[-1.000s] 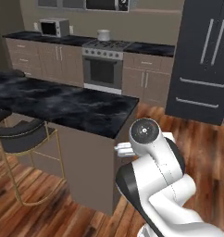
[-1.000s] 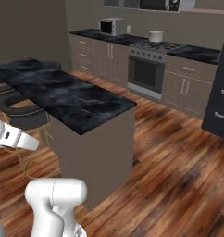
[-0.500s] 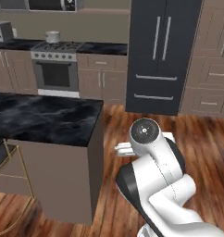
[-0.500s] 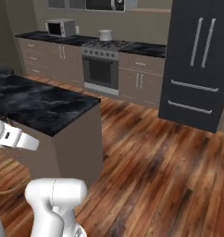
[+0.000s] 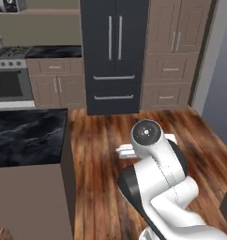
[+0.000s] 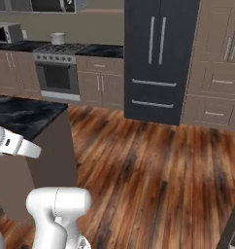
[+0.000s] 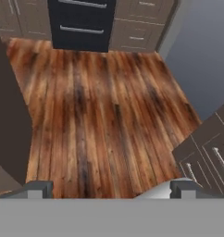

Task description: Move the pot and pan from the stove into the sink.

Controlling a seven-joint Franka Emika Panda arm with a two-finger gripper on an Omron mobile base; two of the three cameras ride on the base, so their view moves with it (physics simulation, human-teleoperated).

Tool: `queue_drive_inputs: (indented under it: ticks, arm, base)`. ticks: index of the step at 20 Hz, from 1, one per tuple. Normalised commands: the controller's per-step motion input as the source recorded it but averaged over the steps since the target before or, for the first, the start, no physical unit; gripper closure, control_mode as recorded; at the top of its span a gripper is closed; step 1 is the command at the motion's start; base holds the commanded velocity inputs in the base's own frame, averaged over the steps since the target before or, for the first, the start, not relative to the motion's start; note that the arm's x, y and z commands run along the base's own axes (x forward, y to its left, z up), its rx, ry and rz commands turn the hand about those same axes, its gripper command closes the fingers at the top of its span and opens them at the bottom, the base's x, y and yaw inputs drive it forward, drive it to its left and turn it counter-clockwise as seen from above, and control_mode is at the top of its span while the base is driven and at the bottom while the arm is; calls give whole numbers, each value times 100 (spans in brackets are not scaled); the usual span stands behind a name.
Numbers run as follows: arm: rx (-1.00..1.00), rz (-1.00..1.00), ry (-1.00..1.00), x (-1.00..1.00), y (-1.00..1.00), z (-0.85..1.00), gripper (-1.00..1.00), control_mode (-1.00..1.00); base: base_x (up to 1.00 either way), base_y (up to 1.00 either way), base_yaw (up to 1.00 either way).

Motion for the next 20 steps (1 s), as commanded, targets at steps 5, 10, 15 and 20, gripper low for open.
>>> queue_drive_inputs:
  ticks: [5, 10, 15, 20]
  arm:
    - [0, 0, 0, 0, 0, 0, -100, 100]
    - [0, 0, 0, 0, 0, 0, -100, 100]
    - [0, 0, 0, 0, 0, 0, -100, 100]
    - [0, 0, 0, 0, 0, 0, -100, 100]
  base:
    - [0, -10, -43]
    - [-4, -18, -26]
    - [10, 0, 0]
    - [57, 9, -4]
